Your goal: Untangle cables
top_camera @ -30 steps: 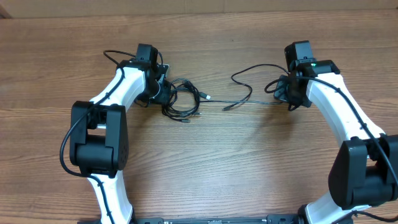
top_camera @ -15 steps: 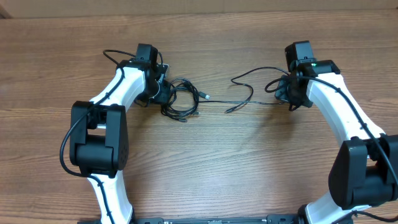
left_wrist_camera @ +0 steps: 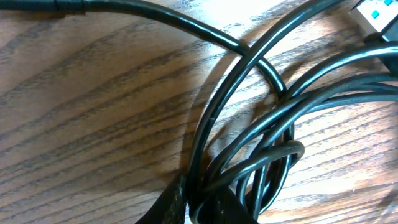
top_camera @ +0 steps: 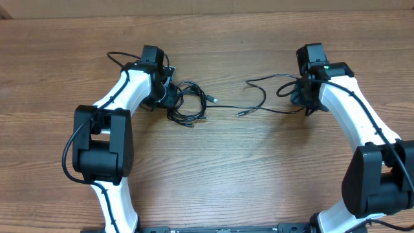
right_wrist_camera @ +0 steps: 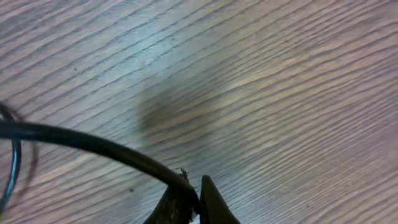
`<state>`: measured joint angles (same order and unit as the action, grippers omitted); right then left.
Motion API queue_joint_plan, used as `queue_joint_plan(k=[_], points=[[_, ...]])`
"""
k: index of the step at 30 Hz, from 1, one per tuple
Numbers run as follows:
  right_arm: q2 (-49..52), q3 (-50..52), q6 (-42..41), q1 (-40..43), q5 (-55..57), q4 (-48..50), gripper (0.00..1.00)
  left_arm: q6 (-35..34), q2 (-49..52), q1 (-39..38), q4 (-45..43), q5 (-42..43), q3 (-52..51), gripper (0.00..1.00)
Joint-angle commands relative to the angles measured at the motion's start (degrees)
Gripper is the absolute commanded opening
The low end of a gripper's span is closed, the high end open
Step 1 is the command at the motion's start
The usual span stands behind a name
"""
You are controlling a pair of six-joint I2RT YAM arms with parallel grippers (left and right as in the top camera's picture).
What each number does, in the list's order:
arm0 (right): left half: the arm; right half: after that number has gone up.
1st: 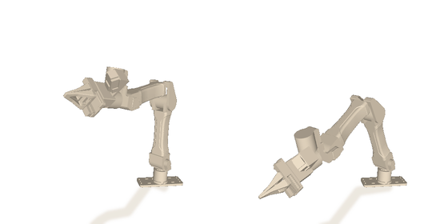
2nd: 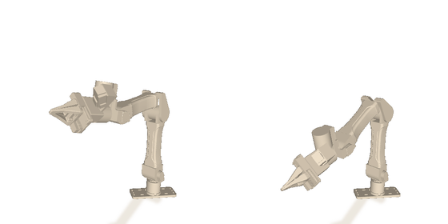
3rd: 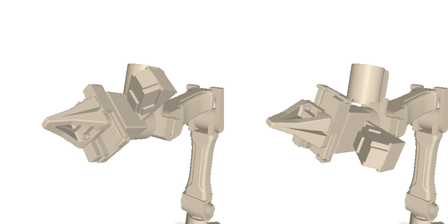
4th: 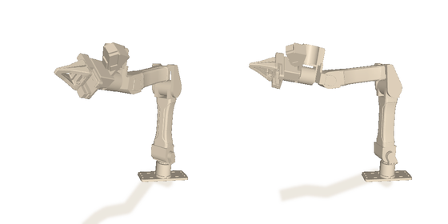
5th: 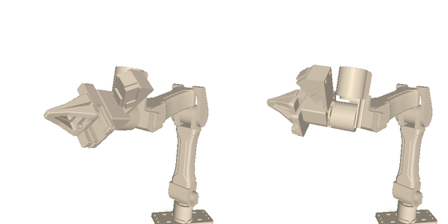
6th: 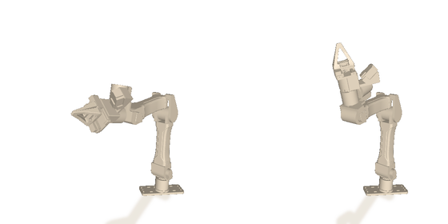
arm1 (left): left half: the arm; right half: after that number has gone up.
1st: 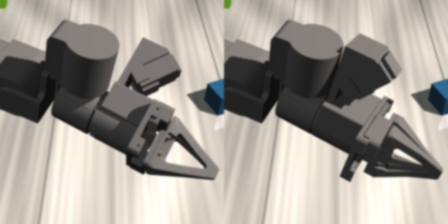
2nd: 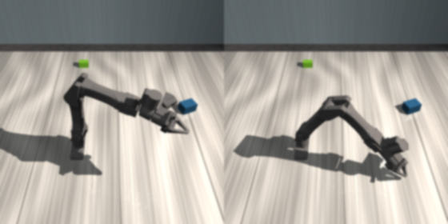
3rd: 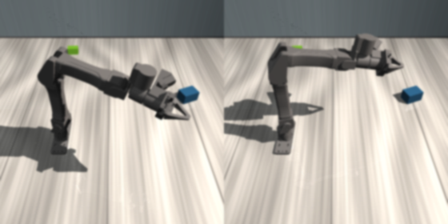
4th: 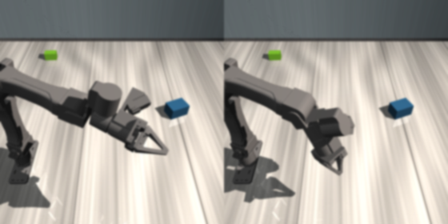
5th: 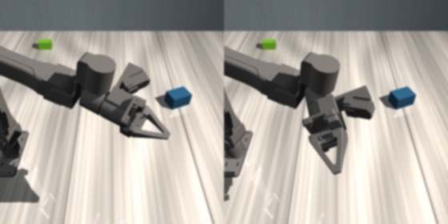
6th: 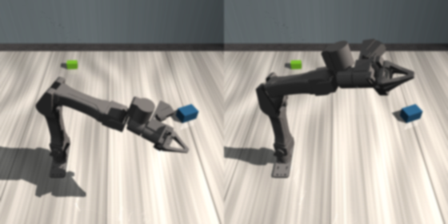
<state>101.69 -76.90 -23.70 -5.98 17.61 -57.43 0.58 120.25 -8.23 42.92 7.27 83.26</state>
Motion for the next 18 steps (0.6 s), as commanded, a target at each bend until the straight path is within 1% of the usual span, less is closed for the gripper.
queue_joint_plan(k=[1, 2, 3, 5, 6, 7, 9, 11, 14, 15, 16, 17, 18], points=[[0.0, 0.0, 0.2, 0.6, 2.9, 0.0, 0.06, 0.1, 2.1, 0.9, 0.1, -3.2, -0.7, 0.15], [0.0, 0.0, 0.2, 0.6, 2.8, 0.0, 0.07, 0.1, 2.1, 0.9, 0.1, -3.2, -0.7, 0.15], [0.0, 0.0, 0.2, 0.6, 2.1, 0.0, 0.12, 0.1, 2.1, 0.9, 0.1, -3.2, -0.7, 0.15], [0.0, 0.0, 0.2, 0.6, -0.9, 0.0, 0.41, 0.1, 2.1, 0.9, 0.1, -3.2, -0.7, 0.15], [0.0, 0.0, 0.3, 0.6, -3.3, 0.1, 0.47, 0.1, 2.1, 0.9, 0.1, -3.2, -0.7, 0.15], [0.0, 0.0, 1.4, 0.6, -5.7, 0.2, 0.51, 0.1, 2.1, 0.9, 0.1, -3.2, -0.7, 0.15], [0.0, 0.0, 3.9, 0.6, -11.5, 0.8, 0.66, 0.1, 2.1, 0.9, 0.1, -3.2, -0.7, 0.15], [0.0, 0.0, 6.3, 0.6, -18.7, 2.6, 0.67, 0.1, 2.1, 0.9, 0.1, -3.1, -0.7, 0.15], [0.0, 0.0, 6.7, 0.3, -30.5, 6.2, 0.67, 0.1, 2.1, 0.9, 0.1, -2.5, -0.6, 0.16], [0.0, 0.0, 6.6, -0.2, -35.5, 8.2, 0.67, 0.1, 2.0, 0.9, 0.6, -2.3, -0.3, 0.32], [0.0, 0.0, 6.6, -0.4, -36.7, 9.0, 0.68, 0.1, 1.9, 0.9, 1.0, -2.1, 0.2, 0.44], [0.0, 0.0, 6.6, -0.8, -37.4, 9.9, 0.67, 0.1, 1.7, 0.9, 1.9, -1.5, 0.8, 0.48], [0.0, 0.0, 6.1, -1.2, -37.4, 10.6, 0.68, 0.1, 1.6, 0.9, 2.8, -1.0, 1.6, 0.49]])
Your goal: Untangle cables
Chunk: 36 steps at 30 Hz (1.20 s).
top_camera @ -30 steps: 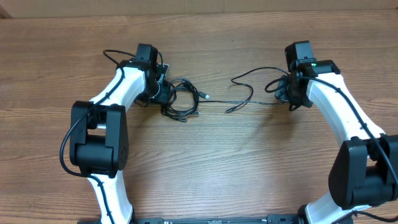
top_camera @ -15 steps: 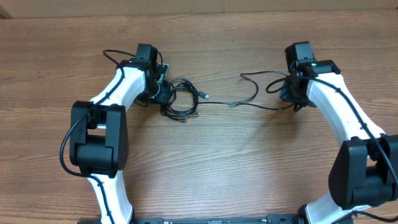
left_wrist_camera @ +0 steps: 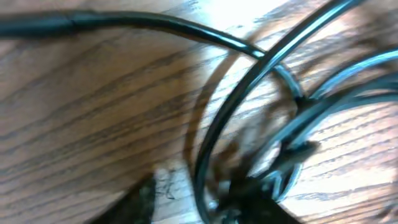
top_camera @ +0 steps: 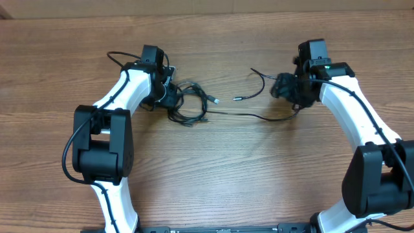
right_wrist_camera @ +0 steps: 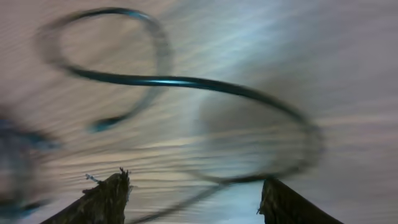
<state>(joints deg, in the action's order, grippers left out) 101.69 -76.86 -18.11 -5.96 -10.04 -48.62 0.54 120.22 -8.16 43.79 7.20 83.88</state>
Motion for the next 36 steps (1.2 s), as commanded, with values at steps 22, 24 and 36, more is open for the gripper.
queue_joint_plan(k=[22, 24, 36], points=[[0.2, 0.0, 0.0, -16.3, -9.7, 9.7, 0.55, -13.3, -0.3, -1.7, 11.6, 8.7, -1.6, 0.46], [0.3, 0.0, -0.1, -17.6, -9.6, 11.6, 0.53, -13.3, -0.3, -2.3, 6.3, 8.7, -5.3, 0.47], [3.0, 0.5, -6.0, -19.9, -9.6, 12.4, 0.42, -7.8, -0.3, -2.7, 4.2, -1.4, -7.6, 0.11]])
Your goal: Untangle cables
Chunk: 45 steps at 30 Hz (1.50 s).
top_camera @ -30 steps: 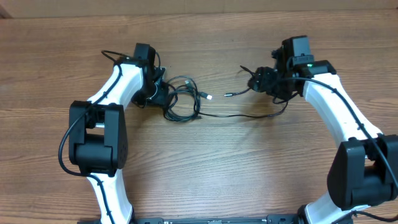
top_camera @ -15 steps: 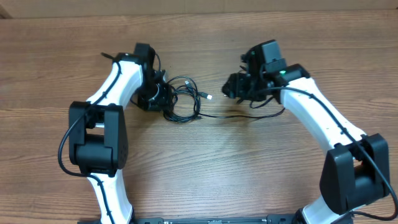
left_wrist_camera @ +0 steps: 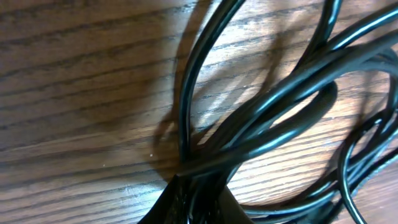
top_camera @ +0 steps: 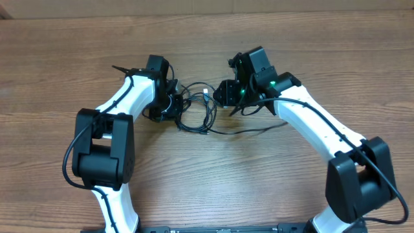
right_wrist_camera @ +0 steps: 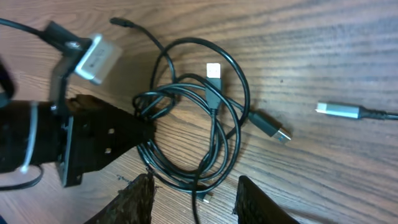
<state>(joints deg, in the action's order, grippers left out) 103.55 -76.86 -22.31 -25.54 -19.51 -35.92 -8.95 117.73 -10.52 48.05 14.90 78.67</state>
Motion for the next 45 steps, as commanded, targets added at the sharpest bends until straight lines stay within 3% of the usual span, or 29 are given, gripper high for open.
queue_joint_plan(k=[1, 7, 11, 15, 21, 28, 30, 31, 34, 37, 39, 45], points=[[1.5, 0.7, -2.1, -0.3, -0.2, -0.8, 0.42, 1.7, 2.2, -0.3, -0.2, -8.9, -2.4, 0.11], [3.4, 3.1, -3.7, -1.4, -1.1, -1.1, 0.43, 1.7, 2.2, -0.7, -2.6, -8.9, -2.4, 0.12], [4.8, 4.5, -2.8, -1.6, 0.9, 5.0, 0.5, 2.2, 2.2, -0.7, -5.3, -8.9, -2.4, 0.11], [5.8, 4.5, -2.8, -1.6, 8.9, 13.2, 0.49, 6.2, 2.2, -0.7, -7.7, -8.9, -2.4, 0.09], [9.1, 4.5, -2.8, -1.7, 9.5, 20.6, 0.49, 13.8, 2.2, -0.8, -5.7, -3.8, -2.6, 0.09], [14.5, 4.5, -2.8, -1.8, 9.6, 25.1, 0.6, 14.1, 2.2, -0.8, -9.7, -3.9, -5.1, 0.14], [14.9, 4.5, -2.8, -1.7, 9.4, 25.0, 0.52, 14.1, 2.2, -0.8, -9.8, -3.9, -5.3, 0.15], [14.9, 4.5, -2.8, -1.4, 9.3, 24.9, 0.4, 14.1, 2.2, -0.8, -9.8, -3.9, -5.3, 0.15], [14.2, 4.5, -2.8, -0.8, 8.0, 24.8, 0.22, 14.1, 2.2, -0.8, -9.8, -3.9, -5.5, 0.13], [13.1, 4.5, -2.8, 0.3, 5.4, 24.2, 0.17, 13.9, 2.2, -0.8, -9.8, -3.9, -5.5, 0.13], [12.2, 4.5, -2.8, 1.1, 4.0, 23.3, 0.04, 13.6, 2.2, -0.8, -10.0, -4.0, -5.5, 0.12], [9.2, 4.5, -2.8, 3.6, 0.2, 20.2, 0.04, 13.6, 2.2, -0.8, -10.2, -4.0, -5.5, 0.12]])
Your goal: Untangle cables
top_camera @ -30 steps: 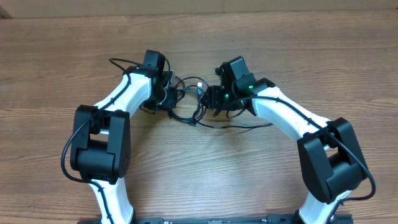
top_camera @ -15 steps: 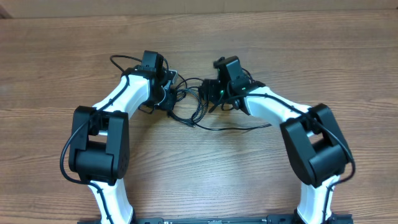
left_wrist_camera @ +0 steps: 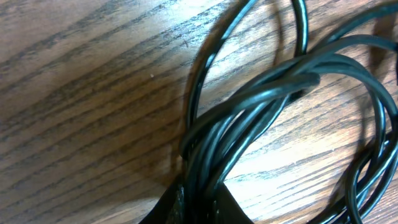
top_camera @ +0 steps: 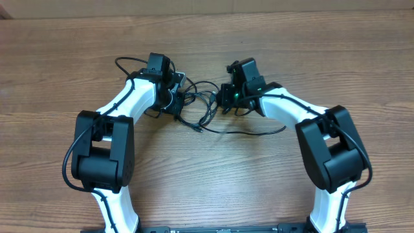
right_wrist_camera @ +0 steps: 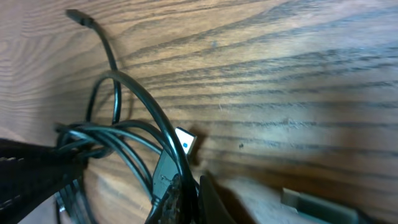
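A tangle of black cables (top_camera: 199, 103) lies on the wooden table between my two grippers. On the tangle's left side, my left gripper (top_camera: 173, 102) is shut on a bundle of strands (left_wrist_camera: 249, 118), which run straight into its fingertips (left_wrist_camera: 198, 202). My right gripper (top_camera: 224, 101) is at the tangle's right side, shut on a single black strand (right_wrist_camera: 144, 106); in the right wrist view the gripper (right_wrist_camera: 189, 194) pinches this strand just below a USB plug with a blue insert (right_wrist_camera: 186, 141).
One thin black cable (top_camera: 259, 131) trails from the tangle to the right across the wooden table (top_camera: 207, 188). A grey plug (right_wrist_camera: 317, 204) lies beside the right fingers. A thin cable end (right_wrist_camera: 81, 18) points toward the far side.
My right gripper was open above the tangle; now it is down at the tangle's right side and shut on one strand. The left gripper still holds the bundle, shifted slightly away.
First my right gripper held a cable far to the right while the left held the coil. Then the right gripper was open and the cable lay loose. Later it was over the tangle, open, and now it is shut on a strand.
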`<state>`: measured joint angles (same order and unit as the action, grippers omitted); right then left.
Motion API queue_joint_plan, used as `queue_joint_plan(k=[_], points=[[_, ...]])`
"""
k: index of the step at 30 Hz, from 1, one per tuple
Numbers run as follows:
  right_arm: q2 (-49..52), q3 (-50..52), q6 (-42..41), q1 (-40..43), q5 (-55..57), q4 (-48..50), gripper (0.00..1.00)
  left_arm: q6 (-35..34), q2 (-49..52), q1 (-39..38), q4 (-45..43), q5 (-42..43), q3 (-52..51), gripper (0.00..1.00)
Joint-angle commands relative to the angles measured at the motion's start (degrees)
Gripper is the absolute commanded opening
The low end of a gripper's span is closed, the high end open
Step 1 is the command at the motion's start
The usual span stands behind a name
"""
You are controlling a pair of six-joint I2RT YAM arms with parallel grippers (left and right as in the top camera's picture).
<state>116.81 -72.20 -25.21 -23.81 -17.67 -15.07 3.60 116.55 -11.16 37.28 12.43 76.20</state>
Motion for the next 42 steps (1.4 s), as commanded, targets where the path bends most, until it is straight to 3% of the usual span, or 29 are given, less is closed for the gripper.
queue_joint_plan(k=[1, 7, 18, 26, 42], points=[[-4.8, -0.2, 0.1, 2.3, -2.6, -1.2, 0.04, 1.1, 3.3, -0.1, 0.6, -1.5, -3.0, 0.12], [-9.8, -0.2, 0.1, 4.8, -9.1, -3.4, 0.04, 1.1, 3.3, -0.1, 0.6, -1.5, -3.0, 0.13], [-14.2, -0.2, 0.2, 5.9, -9.2, -9.5, 0.04, 1.1, 3.3, -0.1, 0.5, -2.1, -3.0, 0.16], [-16.4, -0.3, 0.4, 8.8, -9.0, -12.2, 0.04, -1.7, 3.3, -0.1, 0.6, -5.1, -3.0, 0.11], [-32.3, -0.3, 7.1, 10.1, -9.0, -17.2, 0.04, -3.0, 3.3, -0.1, 0.6, -5.8, -3.0, 0.11]])
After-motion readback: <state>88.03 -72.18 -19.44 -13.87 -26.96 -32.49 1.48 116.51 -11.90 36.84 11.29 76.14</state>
